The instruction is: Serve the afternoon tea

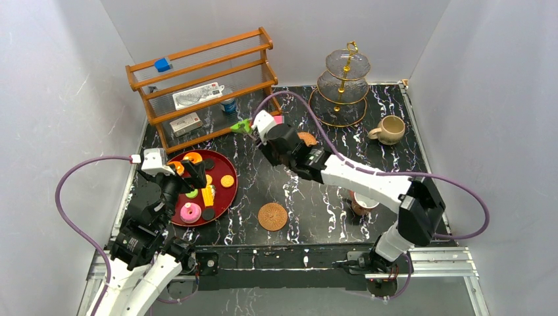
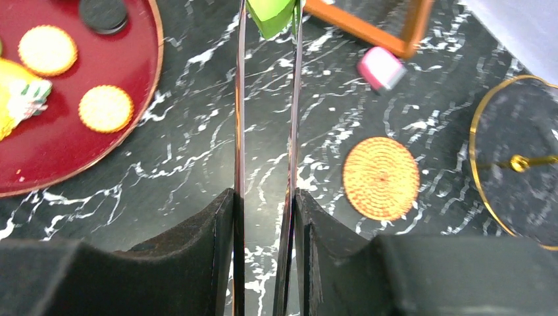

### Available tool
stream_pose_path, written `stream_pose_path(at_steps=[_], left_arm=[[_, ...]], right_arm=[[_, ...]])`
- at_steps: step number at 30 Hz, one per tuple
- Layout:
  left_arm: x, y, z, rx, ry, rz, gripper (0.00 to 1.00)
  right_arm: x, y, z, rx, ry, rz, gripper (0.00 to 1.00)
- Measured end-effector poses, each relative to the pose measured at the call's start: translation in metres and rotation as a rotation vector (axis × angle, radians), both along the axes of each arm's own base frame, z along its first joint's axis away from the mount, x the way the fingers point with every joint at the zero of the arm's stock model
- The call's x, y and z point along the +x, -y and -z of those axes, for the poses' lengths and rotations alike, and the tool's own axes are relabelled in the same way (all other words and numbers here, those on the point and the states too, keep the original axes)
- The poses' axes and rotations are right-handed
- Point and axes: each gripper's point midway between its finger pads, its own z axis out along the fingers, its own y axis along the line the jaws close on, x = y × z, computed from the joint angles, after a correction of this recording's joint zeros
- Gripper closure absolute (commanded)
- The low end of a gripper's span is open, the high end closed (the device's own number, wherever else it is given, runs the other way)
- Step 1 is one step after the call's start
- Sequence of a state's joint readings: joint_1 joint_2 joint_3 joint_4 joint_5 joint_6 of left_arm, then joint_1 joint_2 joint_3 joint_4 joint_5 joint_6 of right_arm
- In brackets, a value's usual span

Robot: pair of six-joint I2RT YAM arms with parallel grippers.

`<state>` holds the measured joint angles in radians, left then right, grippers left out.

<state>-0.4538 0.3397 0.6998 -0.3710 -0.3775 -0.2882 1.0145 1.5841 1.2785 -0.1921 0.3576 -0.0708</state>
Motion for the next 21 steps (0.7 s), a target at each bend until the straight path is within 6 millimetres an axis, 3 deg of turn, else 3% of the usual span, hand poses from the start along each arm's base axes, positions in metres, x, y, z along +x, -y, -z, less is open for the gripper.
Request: stream_pose_path(at_steps=[11,21], left_arm=[[0.000,0.000,0.000,0.000,-0.001,0.001,0.04],[0.004,0.003,0.007,0.015,-0.033,0.008,0.04]], right_arm=[[0.054,0.068,-0.092,0.127,0.136,0.247,0.56],[0.098,0.133,-0.132,0.161,0.214,0.456,0.56]])
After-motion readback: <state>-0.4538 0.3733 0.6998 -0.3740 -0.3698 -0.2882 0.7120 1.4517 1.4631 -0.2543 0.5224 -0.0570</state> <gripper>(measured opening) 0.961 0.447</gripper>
